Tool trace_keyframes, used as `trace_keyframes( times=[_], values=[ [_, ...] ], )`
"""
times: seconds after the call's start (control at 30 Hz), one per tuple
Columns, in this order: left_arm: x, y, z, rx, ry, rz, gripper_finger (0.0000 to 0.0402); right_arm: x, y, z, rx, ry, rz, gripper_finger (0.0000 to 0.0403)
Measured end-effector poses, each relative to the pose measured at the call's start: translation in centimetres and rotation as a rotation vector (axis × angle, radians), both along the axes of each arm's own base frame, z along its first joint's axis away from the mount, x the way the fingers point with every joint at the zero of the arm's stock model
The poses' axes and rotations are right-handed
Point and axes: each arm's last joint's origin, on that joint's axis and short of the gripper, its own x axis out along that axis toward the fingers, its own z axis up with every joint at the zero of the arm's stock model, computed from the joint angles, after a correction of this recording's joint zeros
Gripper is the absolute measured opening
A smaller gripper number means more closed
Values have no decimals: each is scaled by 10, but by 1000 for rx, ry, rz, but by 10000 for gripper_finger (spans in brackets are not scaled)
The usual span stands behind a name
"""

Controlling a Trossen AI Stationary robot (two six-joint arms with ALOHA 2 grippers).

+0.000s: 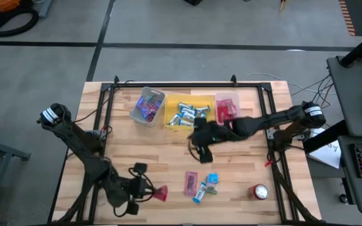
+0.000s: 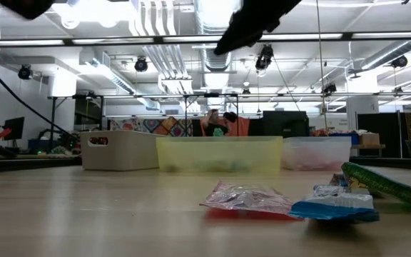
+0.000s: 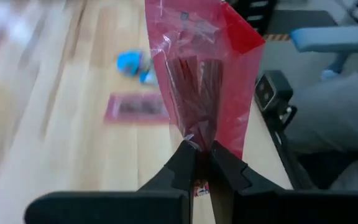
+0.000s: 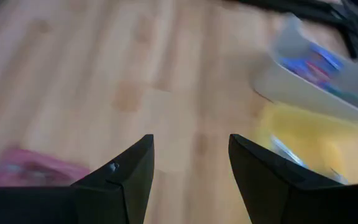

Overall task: Sort candy
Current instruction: Put the red candy into the transparent bin

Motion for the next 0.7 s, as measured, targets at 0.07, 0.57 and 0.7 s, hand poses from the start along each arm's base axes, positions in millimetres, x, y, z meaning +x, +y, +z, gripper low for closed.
trace_keyframes(
  times=[0.07,0.57,0.7],
  values=[
    [10,4,4,43,-43,-73,4,-2,17,-4,9,-38,48,199],
    [41,37,-5,58,-262,-259,4,-23,86,-40,59,-483,341,199],
    [41,49,-15,-48,-350,-210,4,-26,88,-43,46,-583,365,199]
  ],
)
